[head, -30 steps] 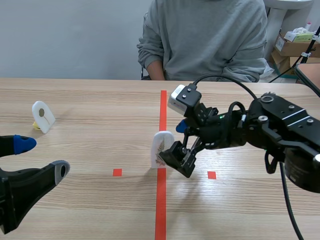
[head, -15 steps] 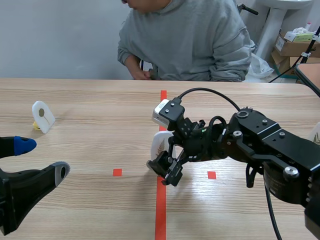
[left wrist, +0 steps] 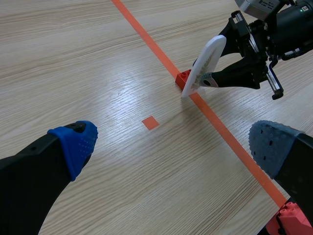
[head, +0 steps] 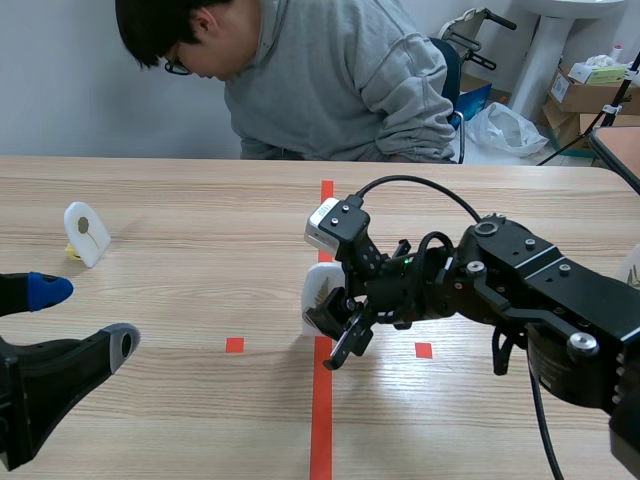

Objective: Do the leaf sorting experiment

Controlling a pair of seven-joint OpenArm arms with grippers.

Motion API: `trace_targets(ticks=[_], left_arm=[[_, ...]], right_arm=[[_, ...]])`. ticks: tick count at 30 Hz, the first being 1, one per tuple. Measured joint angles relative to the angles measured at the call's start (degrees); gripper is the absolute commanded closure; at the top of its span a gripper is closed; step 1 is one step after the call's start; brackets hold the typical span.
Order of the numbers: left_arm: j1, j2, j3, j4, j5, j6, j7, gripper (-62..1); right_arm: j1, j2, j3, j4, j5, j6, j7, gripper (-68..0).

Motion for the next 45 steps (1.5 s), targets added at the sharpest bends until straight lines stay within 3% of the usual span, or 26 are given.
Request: trace_targets(ticks=[8, 13, 18, 35, 39, 45], left_arm=[[0.00, 0.00, 0.00, 0.00, 0.00, 0.00, 0.00, -62.3], [0.00, 0.00, 0.00, 0.00, 0.00, 0.00, 0.00, -62.3], [0.00, 0.00, 0.00, 0.00, 0.00, 0.00, 0.00, -62.3], [0.00, 0.00, 0.00, 0.00, 0.00, 0.00, 0.00, -62.3], [0.00, 0.00, 0.00, 0.00, 0.02, 0.00, -0.02, -62.3], [-0.02, 0.02, 0.00, 0.00, 0.00, 0.00, -0.02, -62.3]], right_arm=[[0.00, 0.00, 0.00, 0.00, 0.00, 0.00, 0.02, -13.7], [0.00, 0.00, 0.00, 0.00, 0.00, 0.00, 0.02, -13.6], [0.00, 0.00, 0.00, 0.00, 0.00, 0.00, 0.02, -6.5], [-0.04, -0.02, 0.61, 0.00, 0.00, 0.00, -0.04, -1.5], [-1.81, -0.02, 6.69, 2.25, 0.81, -0.98, -4.17, -1.5], [-7.89, 1.88, 23.43, 8.11, 4.98, -8.50, -7.82, -1.5]])
